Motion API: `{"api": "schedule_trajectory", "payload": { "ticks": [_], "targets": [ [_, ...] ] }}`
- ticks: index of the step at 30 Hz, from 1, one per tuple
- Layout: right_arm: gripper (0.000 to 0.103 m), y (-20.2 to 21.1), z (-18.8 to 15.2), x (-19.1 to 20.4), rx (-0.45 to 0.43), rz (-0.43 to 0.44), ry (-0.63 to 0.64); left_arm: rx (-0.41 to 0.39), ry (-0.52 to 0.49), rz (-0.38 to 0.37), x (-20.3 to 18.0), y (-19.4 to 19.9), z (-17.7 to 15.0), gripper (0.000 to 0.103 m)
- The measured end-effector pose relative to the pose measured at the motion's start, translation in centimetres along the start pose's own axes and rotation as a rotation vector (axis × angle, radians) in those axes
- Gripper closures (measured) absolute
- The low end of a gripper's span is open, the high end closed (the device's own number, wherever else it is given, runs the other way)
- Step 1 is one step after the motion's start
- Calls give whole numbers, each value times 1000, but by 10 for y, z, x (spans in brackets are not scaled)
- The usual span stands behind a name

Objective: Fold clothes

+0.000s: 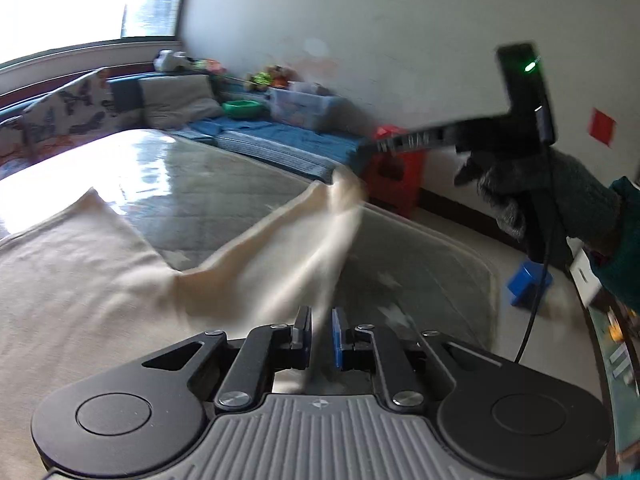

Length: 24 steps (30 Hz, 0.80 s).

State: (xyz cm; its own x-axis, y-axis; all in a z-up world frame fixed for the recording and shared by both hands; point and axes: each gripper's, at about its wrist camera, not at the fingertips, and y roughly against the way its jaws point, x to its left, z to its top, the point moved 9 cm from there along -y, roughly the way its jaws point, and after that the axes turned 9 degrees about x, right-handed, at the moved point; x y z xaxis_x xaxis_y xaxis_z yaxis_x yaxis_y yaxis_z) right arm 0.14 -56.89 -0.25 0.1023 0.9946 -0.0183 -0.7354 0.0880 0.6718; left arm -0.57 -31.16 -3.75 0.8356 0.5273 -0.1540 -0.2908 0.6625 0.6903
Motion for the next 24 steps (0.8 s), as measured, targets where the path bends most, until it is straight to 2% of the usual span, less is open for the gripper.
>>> {"api": "schedule_trajectory", "payload": {
  "ticks": [3, 5, 10, 14, 17, 20, 24],
  "targets": [
    [93, -1, -25, -20, 65, -32, -43, -3, -3, -19, -6, 5, -2, 90],
    [92, 2, -30, -18, 69, -4, -45, -21, 24, -1, -2, 9, 3, 90],
    [74, -10, -21, 8, 76, 102, -18, -9, 147, 75, 21, 8, 5, 89],
    [74, -33, -15, 27, 113, 154, -7, 6, 173, 76, 26, 12, -3, 86],
    [74, -55, -15, 32, 151, 129, 11, 8, 181, 72, 25, 16, -10, 78],
    [74, -62, -12, 31, 147, 99, 11, 4, 209, 75, 27, 24, -17, 78],
    [69, -58, -6, 36, 139, 73, 32, -56, 265, 118, 38, 53, -21, 70]
  ]
}}
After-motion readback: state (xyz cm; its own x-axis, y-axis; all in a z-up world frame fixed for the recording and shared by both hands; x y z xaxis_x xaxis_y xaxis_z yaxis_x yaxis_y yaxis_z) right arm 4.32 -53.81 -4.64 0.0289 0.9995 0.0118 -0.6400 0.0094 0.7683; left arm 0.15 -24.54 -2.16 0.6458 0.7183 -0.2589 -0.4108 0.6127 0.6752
